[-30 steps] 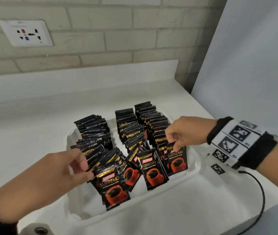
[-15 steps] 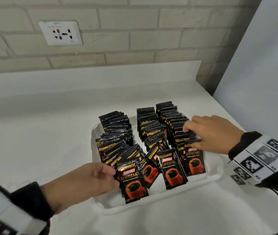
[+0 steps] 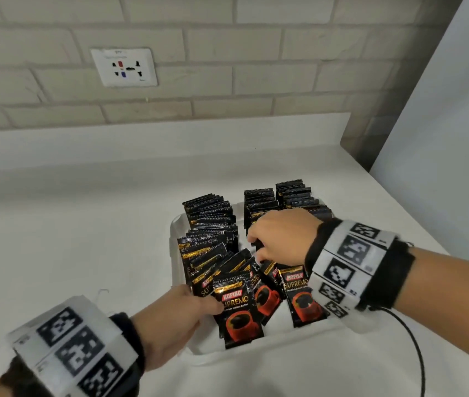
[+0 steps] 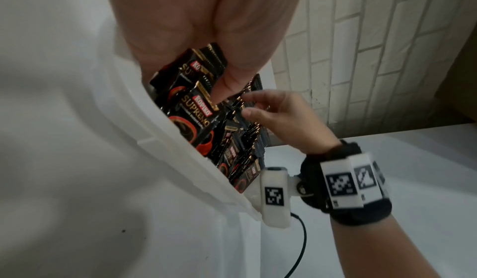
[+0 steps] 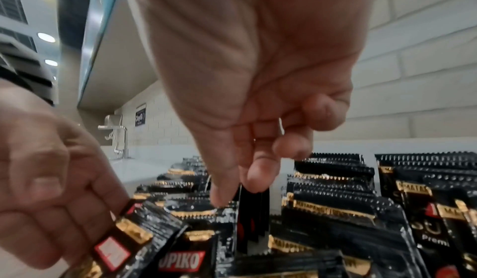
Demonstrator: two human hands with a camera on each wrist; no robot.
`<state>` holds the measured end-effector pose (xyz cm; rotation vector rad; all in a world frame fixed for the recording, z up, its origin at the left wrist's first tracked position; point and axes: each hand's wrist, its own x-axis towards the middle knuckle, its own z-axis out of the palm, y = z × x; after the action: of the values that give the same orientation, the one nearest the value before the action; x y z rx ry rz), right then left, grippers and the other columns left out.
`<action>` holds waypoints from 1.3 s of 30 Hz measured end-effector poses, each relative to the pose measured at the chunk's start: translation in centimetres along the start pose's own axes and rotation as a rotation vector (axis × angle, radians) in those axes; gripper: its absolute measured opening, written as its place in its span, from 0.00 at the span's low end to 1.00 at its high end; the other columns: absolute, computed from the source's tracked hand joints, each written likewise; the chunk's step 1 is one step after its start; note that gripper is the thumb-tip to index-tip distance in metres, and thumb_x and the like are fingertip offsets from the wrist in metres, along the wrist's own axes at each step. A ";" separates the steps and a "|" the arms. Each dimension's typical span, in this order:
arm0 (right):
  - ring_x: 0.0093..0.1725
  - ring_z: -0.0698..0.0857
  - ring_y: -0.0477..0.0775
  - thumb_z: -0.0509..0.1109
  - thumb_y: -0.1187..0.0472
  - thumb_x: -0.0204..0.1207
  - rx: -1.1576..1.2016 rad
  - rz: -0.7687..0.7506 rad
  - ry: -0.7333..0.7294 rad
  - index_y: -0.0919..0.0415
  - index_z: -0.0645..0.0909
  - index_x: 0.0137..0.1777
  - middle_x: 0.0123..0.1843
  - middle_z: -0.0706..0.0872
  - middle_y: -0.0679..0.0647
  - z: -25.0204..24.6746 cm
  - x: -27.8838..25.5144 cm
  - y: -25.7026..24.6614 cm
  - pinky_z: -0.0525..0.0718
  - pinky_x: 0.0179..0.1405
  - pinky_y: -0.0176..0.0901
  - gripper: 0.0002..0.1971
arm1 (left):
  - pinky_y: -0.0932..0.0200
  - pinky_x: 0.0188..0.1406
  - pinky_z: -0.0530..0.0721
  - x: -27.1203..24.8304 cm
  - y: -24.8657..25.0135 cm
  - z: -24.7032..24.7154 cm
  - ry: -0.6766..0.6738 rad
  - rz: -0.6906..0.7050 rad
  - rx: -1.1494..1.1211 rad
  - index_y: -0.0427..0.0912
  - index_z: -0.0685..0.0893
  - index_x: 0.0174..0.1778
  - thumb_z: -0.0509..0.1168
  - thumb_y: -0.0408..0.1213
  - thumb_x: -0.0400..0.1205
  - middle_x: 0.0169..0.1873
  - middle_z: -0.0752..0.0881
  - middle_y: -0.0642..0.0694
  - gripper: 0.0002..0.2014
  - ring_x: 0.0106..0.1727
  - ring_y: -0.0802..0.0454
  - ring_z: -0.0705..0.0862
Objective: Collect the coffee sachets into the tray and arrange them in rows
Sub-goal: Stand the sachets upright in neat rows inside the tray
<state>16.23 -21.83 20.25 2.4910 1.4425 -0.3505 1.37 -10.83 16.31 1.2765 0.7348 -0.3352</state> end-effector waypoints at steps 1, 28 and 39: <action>0.56 0.83 0.56 0.65 0.49 0.79 -0.027 0.010 -0.029 0.58 0.79 0.62 0.59 0.83 0.53 0.1 0.7 -0.1 0.79 0.44 0.48 0.17 | 0.70 0.36 0.81 0.3 -0.3 0.1 -0.011 0.007 0.012 0.38 0.79 0.53 0.61 0.18 0.78 0.37 0.92 0.49 0.13 0.43 0.57 0.86; 0.43 0.80 0.43 0.69 0.55 0.76 0.265 0.041 -0.032 0.51 0.83 0.41 0.47 0.87 0.43 0.3 2.3 -0.3 0.78 0.43 0.42 0.04 | 0.50 0.46 0.82 3.2 -1.4 0.4 0.164 0.347 -0.016 0.50 0.62 0.66 0.57 0.07 0.69 0.56 0.80 0.40 0.39 0.59 0.44 0.80; 0.36 0.82 0.37 0.72 0.57 0.71 0.569 0.199 0.013 0.49 0.79 0.30 0.36 0.89 0.42 1.2 1.8 -0.2 0.74 0.34 0.36 0.09 | 0.38 0.58 0.82 4.2 -2.3 0.5 0.214 0.357 0.071 0.58 0.67 0.64 0.60 0.12 0.68 0.56 0.83 0.44 0.38 0.60 0.46 0.81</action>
<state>16.83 -20.72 18.49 3.0463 1.2059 -0.8006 3.16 -11.28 11.85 1.4965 0.6622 0.0669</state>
